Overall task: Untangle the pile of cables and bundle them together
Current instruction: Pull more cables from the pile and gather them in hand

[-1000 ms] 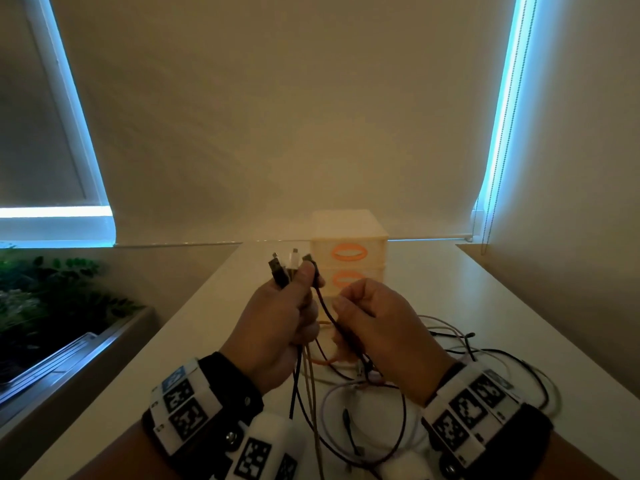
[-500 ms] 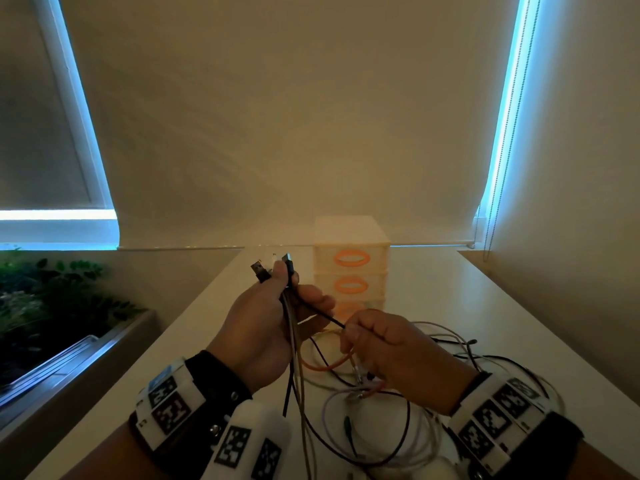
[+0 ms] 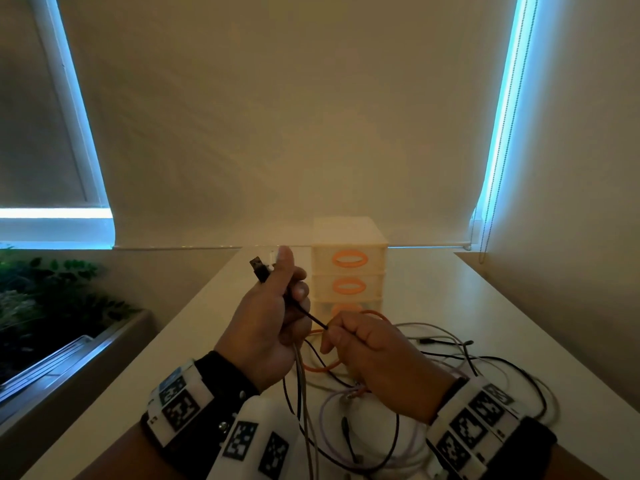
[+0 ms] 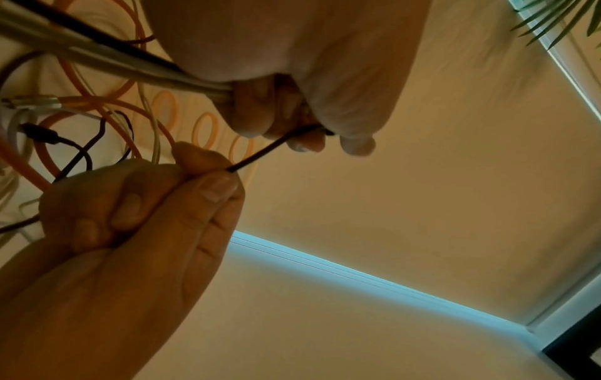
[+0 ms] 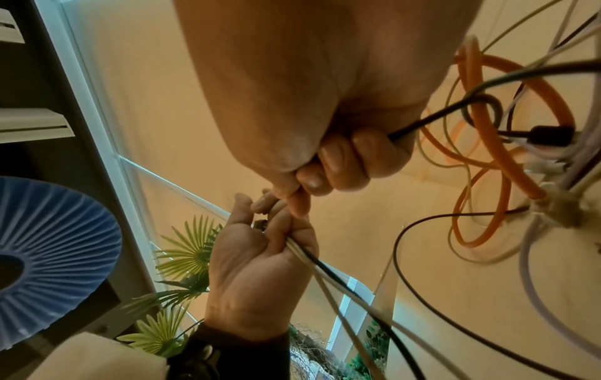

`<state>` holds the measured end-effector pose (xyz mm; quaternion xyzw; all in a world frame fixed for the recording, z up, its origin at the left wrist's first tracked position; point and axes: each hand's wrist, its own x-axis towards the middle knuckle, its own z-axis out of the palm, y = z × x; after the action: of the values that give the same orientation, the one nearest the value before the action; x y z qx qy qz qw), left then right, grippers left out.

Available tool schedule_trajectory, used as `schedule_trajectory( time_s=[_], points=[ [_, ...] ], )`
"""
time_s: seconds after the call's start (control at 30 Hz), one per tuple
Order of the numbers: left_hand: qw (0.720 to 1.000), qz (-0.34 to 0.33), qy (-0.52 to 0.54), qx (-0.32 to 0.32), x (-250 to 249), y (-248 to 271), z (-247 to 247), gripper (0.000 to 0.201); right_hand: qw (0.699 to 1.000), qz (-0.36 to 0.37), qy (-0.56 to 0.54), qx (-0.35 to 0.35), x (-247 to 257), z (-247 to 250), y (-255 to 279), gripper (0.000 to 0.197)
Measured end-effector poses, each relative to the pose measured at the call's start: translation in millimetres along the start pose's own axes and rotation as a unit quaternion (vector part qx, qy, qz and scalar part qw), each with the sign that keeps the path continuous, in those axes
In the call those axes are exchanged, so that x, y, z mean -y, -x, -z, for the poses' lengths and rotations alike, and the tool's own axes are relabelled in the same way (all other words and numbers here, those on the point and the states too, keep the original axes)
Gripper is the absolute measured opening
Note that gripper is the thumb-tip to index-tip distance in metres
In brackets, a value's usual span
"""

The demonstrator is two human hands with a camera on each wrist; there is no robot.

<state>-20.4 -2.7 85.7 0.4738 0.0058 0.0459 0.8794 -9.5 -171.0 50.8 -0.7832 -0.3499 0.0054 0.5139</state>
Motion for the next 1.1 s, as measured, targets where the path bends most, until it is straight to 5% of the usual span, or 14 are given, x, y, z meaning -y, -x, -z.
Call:
schedule_trajectory(
  time_s=[0.17, 0.37, 0.53, 0.77, 1.1],
  points=[
    [0.998, 0.016, 0.011, 0.054, -4.1, 1.5, 4.8, 0.026, 1.0, -0.018, -0.01, 0.012, -2.9, 3.4, 0.7, 0.027],
    [0.999, -0.03, -0.028, 0.0, -0.8, 1.0, 9.2, 0.033, 0.996, -0.071, 0.0, 0.06, -14.9, 14.9, 0.8, 0.026],
    [0.999, 0.006, 0.02, 0.03, 1.5, 4.1, 7.6, 0.035, 0.988, -0.093, 0.054, 0.11, -24.0, 17.9, 1.8, 0.028],
    [0.992, 0.093, 0.008, 0.084, -0.8, 6.0, 14.3, 0.032, 0.975, -0.077, 0.208, -0.011, -9.9, 46.4, -17.3, 0.028],
    [0.976, 0.094, -0.146, 0.127, -9.1, 7.2, 13.4, 0.038, 0.963, -0.064, 0.262, -0.001, 22.5, 52.4, -47.5, 0.027]
  ],
)
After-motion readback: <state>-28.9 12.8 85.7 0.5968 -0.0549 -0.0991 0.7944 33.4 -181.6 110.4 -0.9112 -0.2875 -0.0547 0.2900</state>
